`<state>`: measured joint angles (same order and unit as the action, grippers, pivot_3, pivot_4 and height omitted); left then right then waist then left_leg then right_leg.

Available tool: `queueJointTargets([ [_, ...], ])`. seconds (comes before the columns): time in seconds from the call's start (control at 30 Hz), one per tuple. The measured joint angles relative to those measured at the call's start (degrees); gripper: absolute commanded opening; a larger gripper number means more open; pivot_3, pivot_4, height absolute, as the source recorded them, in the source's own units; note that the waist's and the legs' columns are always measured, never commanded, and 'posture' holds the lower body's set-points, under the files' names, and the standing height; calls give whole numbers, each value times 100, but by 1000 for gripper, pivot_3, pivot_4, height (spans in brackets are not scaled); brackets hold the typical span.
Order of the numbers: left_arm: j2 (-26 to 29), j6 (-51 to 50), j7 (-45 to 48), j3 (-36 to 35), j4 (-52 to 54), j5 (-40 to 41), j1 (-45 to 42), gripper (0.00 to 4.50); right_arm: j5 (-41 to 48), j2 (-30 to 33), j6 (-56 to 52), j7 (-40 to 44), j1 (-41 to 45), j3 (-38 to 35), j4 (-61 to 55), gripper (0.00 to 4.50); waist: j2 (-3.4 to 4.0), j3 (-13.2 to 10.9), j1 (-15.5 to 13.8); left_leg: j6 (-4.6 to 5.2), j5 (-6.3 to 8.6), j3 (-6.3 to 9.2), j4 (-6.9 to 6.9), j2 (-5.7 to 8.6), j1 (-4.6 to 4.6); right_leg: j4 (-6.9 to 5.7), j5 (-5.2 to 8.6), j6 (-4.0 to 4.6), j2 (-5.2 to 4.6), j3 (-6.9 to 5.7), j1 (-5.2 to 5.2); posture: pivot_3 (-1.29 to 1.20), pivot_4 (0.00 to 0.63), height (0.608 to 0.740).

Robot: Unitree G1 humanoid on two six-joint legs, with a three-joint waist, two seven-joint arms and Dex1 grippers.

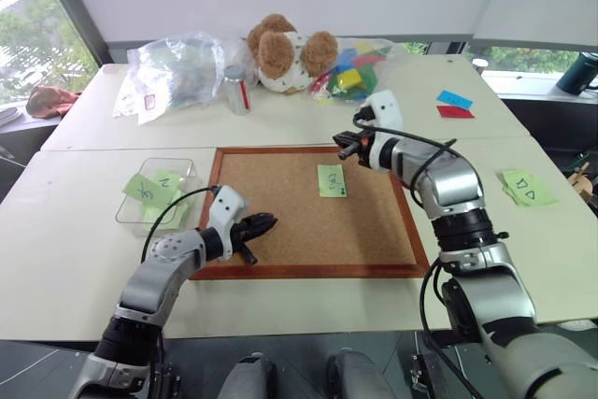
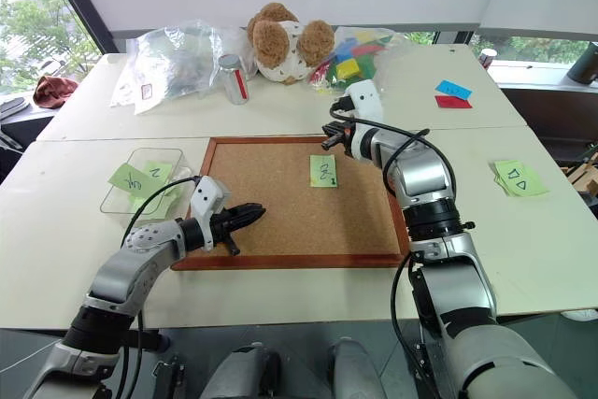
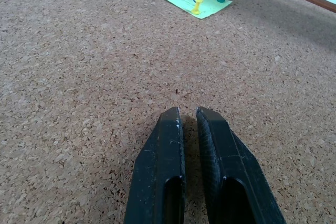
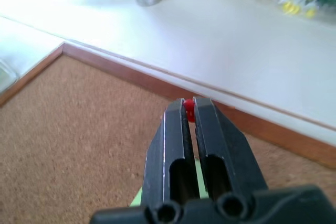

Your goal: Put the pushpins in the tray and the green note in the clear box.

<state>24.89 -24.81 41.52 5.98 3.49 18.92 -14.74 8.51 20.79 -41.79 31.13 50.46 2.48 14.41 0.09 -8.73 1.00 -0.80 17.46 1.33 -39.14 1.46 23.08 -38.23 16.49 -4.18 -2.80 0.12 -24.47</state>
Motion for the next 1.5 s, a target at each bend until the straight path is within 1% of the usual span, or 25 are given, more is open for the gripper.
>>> queueJointTargets([
  [0.2,-22,-1,3,12,-5,0,-9,472,-11,512,-95,-354,-192,-463,-31,53,0,0,-19,1,1,-1,0,0,0,1,0,0,-1,0,1,0,150,740],
  [0.3,-33,-2,2,16,-12,-2,-14,472,-71,938,70,-530,-371,-793,356,53,0,0,-22,2,1,-3,0,0,0,3,0,0,-1,1,3,0,150,740],
  [0.4,-30,-3,6,2,-23,-22,-7,472,-105,1229,235,-609,-558,-1041,875,53,2,2,-22,9,5,-6,0,0,-2,3,0,0,-1,2,5,0,150,740],
  [0.47,-29,-2,15,0,-61,-32,-11,472,-106,1264,356,-592,-614,-1091,1279,53,3,2,-6,26,14,-18,1,0,-19,-1,0,0,0,13,16,0,150,740],
  [0.6,-42,-2,34,11,-131,-87,-55,472,-127,1256,669,-422,-614,-989,1883,53,3,2,-8,50,28,-26,4,-1,-76,3,0,0,1,21,73,0,150,740],
  [0.77,-44,-2,70,11,-142,-91,-68,472,-154,1253,936,-354,-457,-951,2213,53,3,2,-15,50,28,-25,5,-2,-76,5,0,0,1,22,74,0,150,740],
  [0.87,-55,-2,69,9,-144,-92,-69,472,-171,1234,982,-311,-454,-884,2335,960,3,2,-17,50,28,-25,7,-2,-76,7,0,0,2,22,74,0,150,740],
  [0.9,-55,-2,68,5,-150,-92,-71,472,-175,1216,982,-302,-455,-846,2375,1386,3,2,-17,50,28,-25,7,-2,-76,7,0,0,1,22,74,0,150,740],
  [1.0,-56,-2,66,5,-160,-92,-80,472,-180,1179,984,-299,-456,-831,2453,2968,3,2,-18,50,28,-25,6,-2,-76,7,0,0,1,22,74,0,150,740],
  [1.03,-55,-3,66,3,-160,-92,-80,472,-198,1179,998,-305,-456,-828,2470,3415,3,2,-18,50,28,-25,7,-2,-76,7,0,0,1,22,74,0,150,740],
  [1.07,-55,-3,67,1,-160,-92,-80,472,-214,1179,1008,-311,-456,-826,2493,3992,3,2,-18,50,29,-25,7,-2,-76,8,0,0,1,22,73,0,150,740],
  [1.1,-55,-3,67,1,-160,-92,-80,472,-218,1179,1012,-315,-456,-825,2520,4352,3,2,-18,50,28,-24,7,-2,-76,8,0,0,1,22,73,0,150,740],
  [1.33,-53,-8,64,-7,-156,-92,-75,472,-134,1186,909,-241,-455,-849,2351,4352,4,2,-19,50,29,-24,8,-3,-76,9,0,0,0,23,73,0,150,740],
  [1.4,-52,-6,64,-8,-156,-92,-74,472,-34,1198,762,-105,-460,-854,2009,4352,4,2,-20,50,29,-24,9,-3,-76,8,0,0,0,23,72,0,150,740],
  [1.47,-51,-8,65,-8,-155,-91,-74,472,109,1225,545,143,-493,-843,1446,4352,4,2,-22,50,29,-22,9,-3,-75,8,0,0,0,22,72,0,150,740],
  [1.5,-53,-8,67,-5,-153,-90,-75,472,223,1258,315,326,-568,-826,961,4352,4,2,-26,50,29,-21,10,-3,-75,10,0,0,0,22,72,0,150,740],
])
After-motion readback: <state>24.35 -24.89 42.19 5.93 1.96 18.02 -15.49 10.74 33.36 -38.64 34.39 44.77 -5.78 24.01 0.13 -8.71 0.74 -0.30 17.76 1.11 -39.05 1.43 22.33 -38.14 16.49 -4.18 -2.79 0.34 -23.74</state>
